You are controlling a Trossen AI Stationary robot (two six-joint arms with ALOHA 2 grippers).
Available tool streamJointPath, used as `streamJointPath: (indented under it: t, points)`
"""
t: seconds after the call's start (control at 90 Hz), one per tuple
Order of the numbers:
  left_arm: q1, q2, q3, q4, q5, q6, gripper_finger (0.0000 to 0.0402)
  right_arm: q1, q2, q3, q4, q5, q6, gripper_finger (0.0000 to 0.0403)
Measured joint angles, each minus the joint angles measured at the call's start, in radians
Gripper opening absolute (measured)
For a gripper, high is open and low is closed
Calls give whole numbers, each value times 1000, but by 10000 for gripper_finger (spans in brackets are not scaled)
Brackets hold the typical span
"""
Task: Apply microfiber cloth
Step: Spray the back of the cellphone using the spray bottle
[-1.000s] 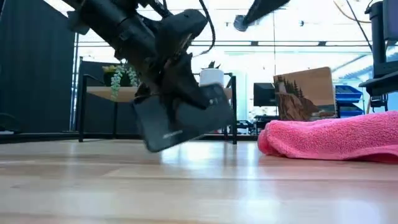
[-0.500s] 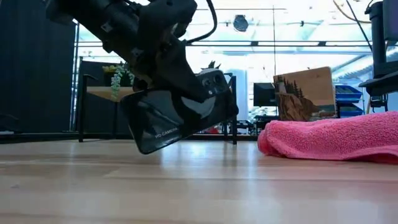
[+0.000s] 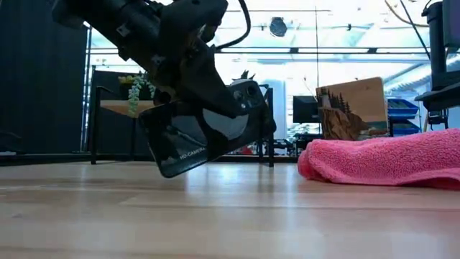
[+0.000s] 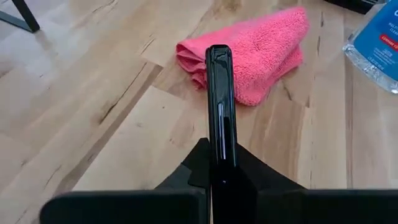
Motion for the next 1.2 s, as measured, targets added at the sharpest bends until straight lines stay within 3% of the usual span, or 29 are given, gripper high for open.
streamJointPath:
  t: [0.211, 0.578, 0.711, 0.922, 1.2]
  points:
    - [-9, 0, 0, 1, 0, 0, 11, 106, 109, 0, -62, 8, 127, 215]
    - [-9, 0, 0, 1, -2, -1, 11, 80, 357, 0, -56, 16, -35, 215]
    - [-9, 0, 0, 1, -2, -1, 11, 38, 409, 1, -72, 96, -128, 215]
    - [-15, 0, 1, 4, -2, -1, 11, -5, 455, -1, -79, 317, -301, 215]
    - [-18, -1, 1, 5, -2, -1, 11, -80, 478, -27, 6, 428, -546, 215]
